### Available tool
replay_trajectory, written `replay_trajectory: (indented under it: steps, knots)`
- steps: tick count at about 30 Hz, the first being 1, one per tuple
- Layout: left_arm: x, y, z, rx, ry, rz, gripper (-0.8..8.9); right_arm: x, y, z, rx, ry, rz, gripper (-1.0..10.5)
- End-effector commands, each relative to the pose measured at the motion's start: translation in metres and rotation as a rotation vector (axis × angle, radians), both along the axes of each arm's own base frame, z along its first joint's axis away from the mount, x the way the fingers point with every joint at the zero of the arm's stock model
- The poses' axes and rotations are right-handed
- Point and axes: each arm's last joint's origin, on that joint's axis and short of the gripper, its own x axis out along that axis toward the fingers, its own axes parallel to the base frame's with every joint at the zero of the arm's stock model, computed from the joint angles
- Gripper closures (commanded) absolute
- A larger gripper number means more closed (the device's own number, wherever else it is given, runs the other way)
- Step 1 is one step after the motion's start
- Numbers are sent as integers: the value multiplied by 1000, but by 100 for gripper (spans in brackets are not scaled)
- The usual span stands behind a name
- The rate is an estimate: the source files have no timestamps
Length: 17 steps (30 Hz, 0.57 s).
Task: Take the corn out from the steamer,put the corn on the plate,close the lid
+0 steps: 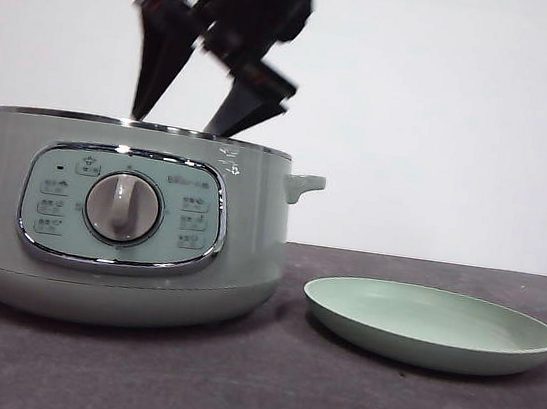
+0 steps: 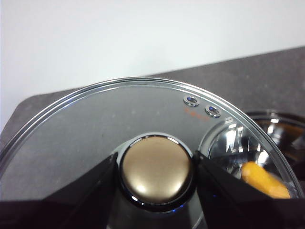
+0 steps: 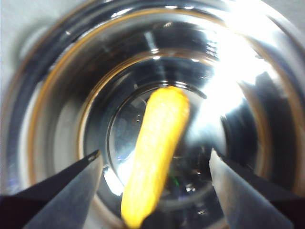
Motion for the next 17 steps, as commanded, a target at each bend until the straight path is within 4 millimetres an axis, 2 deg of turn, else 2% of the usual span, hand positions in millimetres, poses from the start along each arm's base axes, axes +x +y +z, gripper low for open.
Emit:
replay_trajectory:
  steps: [1, 10, 15, 17]
  knots:
    - [-2, 1, 5, -10, -42, 2, 822, 1, 12, -17, -49, -21, 18, 569]
    - [-2, 1, 5, -11, -41, 0, 822, 1, 31, -58, -137, 1, 38, 588]
    - [-2, 1, 4, -8, -34, -1, 822, 4, 34, -76, -170, 28, 37, 762]
    - [-2, 1, 3, -4, -25, -1, 822, 4, 34, -76, -170, 29, 35, 882]
